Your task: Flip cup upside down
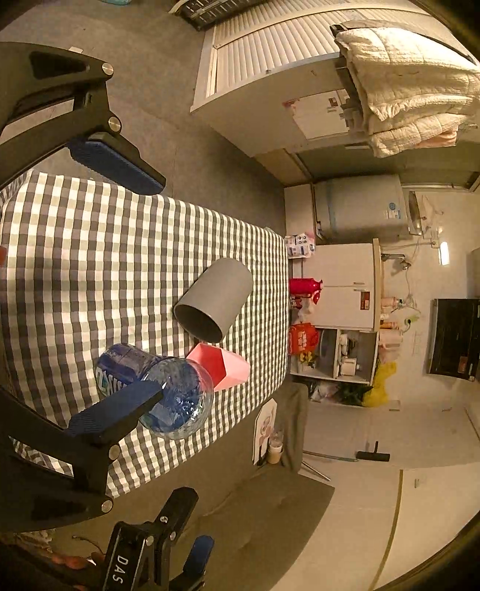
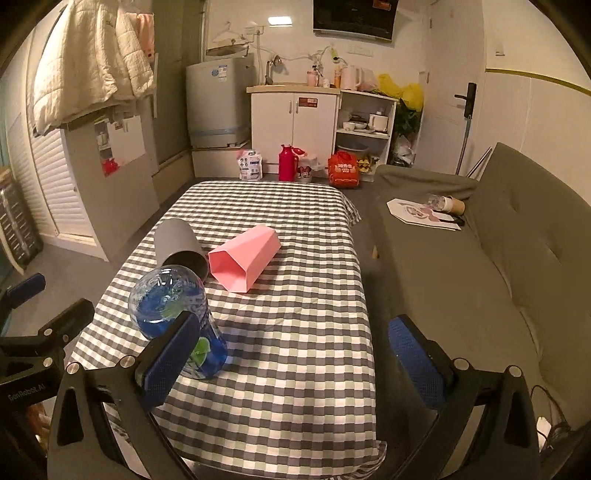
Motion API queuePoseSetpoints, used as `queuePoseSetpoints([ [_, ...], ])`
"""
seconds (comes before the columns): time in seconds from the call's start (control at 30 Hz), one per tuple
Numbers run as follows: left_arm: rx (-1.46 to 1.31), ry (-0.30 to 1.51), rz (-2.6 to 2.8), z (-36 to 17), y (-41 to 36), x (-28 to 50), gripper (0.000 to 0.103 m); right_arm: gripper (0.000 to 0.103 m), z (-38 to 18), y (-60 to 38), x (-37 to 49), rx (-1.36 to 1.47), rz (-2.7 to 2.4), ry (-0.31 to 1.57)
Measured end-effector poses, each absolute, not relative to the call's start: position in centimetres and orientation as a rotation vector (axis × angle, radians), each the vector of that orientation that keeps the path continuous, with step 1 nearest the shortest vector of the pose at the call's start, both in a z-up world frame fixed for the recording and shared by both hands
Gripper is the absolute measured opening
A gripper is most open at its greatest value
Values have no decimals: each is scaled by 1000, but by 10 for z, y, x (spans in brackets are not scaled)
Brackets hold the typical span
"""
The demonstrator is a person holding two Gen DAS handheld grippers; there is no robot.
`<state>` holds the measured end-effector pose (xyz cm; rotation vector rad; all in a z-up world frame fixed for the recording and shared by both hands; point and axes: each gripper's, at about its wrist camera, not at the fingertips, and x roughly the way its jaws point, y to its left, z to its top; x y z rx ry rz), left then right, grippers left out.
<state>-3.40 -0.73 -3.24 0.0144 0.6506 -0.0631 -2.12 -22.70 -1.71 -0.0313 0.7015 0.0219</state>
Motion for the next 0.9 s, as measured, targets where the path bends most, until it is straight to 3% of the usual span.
queuePoseSetpoints([
  [0.9, -28, 663, -52, -31, 1, -33, 103, 103, -19, -215, -22, -74, 28, 708],
])
